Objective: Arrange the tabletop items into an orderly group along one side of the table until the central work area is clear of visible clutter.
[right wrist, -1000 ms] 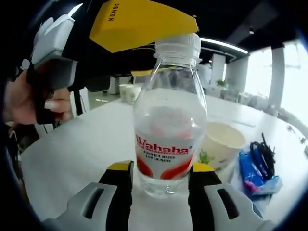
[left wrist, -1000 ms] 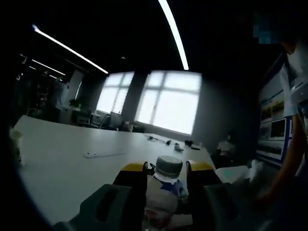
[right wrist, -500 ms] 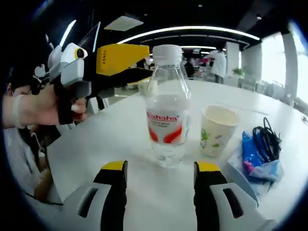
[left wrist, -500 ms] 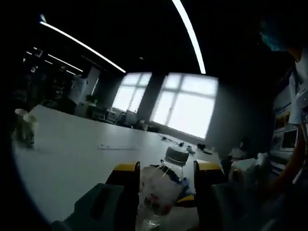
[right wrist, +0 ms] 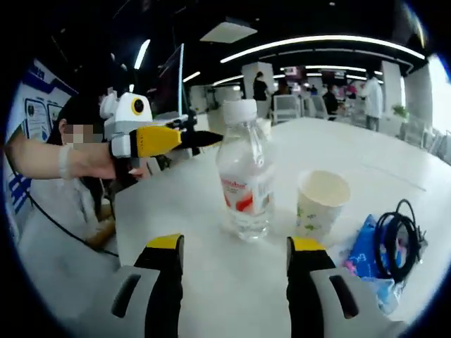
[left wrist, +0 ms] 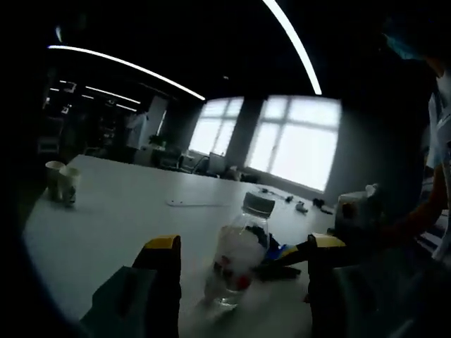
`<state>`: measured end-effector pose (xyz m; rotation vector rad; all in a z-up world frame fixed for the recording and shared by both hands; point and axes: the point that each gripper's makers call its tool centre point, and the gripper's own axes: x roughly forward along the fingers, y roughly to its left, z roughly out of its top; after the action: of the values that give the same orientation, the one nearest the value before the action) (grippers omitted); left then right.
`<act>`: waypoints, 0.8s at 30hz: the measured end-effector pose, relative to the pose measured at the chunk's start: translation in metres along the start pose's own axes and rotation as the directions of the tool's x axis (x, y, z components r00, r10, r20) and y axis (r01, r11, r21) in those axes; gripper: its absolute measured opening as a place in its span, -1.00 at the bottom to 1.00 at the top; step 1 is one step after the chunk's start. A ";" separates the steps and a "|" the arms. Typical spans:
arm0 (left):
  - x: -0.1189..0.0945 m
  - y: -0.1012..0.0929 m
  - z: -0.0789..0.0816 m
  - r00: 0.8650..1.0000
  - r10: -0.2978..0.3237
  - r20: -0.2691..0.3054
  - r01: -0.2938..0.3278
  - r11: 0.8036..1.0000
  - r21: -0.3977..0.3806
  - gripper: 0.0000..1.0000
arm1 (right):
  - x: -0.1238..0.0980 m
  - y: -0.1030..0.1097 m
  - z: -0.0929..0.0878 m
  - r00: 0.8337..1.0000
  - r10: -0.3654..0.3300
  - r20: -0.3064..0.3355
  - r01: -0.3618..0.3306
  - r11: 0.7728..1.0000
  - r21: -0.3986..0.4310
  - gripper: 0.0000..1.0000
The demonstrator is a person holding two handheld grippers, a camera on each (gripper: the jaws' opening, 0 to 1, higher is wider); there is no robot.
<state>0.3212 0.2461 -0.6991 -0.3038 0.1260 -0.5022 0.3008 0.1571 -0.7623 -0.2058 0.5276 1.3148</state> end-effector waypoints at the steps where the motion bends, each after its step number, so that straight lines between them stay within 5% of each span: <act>1: -0.001 0.000 -0.001 1.000 0.003 -0.009 -0.003 1.000 -0.006 0.45 | -0.003 0.003 0.000 1.000 0.030 -0.008 -0.030 0.999 -0.020 0.22; 3: -0.004 -0.001 -0.003 0.999 0.022 -0.029 -0.023 0.999 -0.043 0.57 | -0.010 0.003 -0.001 0.997 0.058 -0.049 -0.061 0.997 -0.050 0.33; 11: -0.013 -0.015 -0.006 0.997 0.040 -0.070 -0.042 0.999 -0.026 0.93 | -0.023 0.005 0.018 0.984 0.176 -0.039 -0.179 0.979 -0.099 0.45; 14: -0.016 -0.017 -0.007 0.994 0.039 -0.102 -0.040 0.999 -0.006 0.93 | -0.024 0.005 0.028 0.980 0.200 -0.006 -0.198 0.967 -0.157 0.47; 18: -0.017 -0.027 -0.012 0.987 0.040 -0.154 -0.034 0.999 0.039 0.93 | -0.023 0.006 0.031 0.965 0.262 -0.010 -0.261 0.957 -0.129 0.69; 24: -0.018 -0.036 -0.017 0.981 0.040 -0.191 -0.025 0.997 0.079 0.93 | -0.020 0.005 0.042 0.951 0.310 0.001 -0.304 0.933 -0.194 0.99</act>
<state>0.2860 0.2202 -0.7032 -0.1776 0.2986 -0.5024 0.3039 0.1596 -0.7158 -0.2691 0.4154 1.6746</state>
